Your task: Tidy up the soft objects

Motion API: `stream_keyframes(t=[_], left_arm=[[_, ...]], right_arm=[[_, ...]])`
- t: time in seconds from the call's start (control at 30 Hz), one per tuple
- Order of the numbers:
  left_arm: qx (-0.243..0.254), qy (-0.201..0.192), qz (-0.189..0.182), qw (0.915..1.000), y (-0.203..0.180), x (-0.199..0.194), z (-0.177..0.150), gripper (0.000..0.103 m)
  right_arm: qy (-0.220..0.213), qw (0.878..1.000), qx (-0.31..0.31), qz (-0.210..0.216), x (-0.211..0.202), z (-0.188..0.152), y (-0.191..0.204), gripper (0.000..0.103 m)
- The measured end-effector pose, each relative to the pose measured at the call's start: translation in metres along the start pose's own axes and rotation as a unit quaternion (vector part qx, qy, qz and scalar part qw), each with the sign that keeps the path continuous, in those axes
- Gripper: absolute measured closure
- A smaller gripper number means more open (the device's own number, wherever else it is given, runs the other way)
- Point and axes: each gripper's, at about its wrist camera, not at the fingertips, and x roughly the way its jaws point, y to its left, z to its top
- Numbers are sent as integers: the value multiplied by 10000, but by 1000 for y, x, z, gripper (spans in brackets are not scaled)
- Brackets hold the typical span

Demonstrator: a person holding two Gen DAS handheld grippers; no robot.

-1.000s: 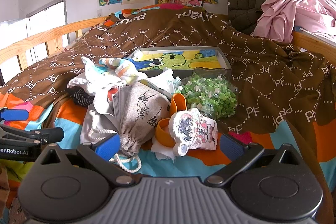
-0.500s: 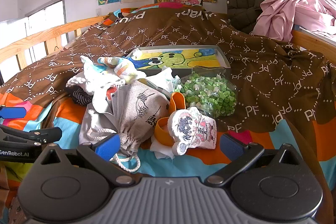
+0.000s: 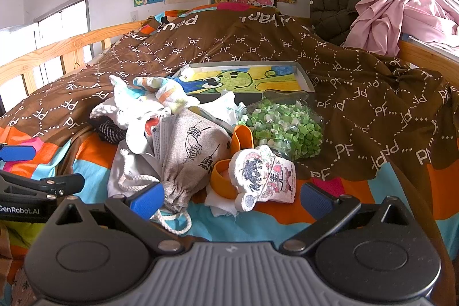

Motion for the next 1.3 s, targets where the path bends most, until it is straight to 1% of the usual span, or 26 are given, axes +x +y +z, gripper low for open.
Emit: stream_keyframes(t=[0.87, 1.07, 1.3], left_arm=[[0, 8, 9, 10000, 0, 0, 0, 1], [-6, 89, 3, 10000, 3, 3, -4, 1], [84, 146, 1, 9999, 5, 6, 0, 1]], right_arm=[[18, 10000, 1, -4, 1, 0, 0, 0], [12, 10000, 5, -7, 0, 1, -1, 0], [-110, 9998, 43, -185, -5, -3, -6, 0]])
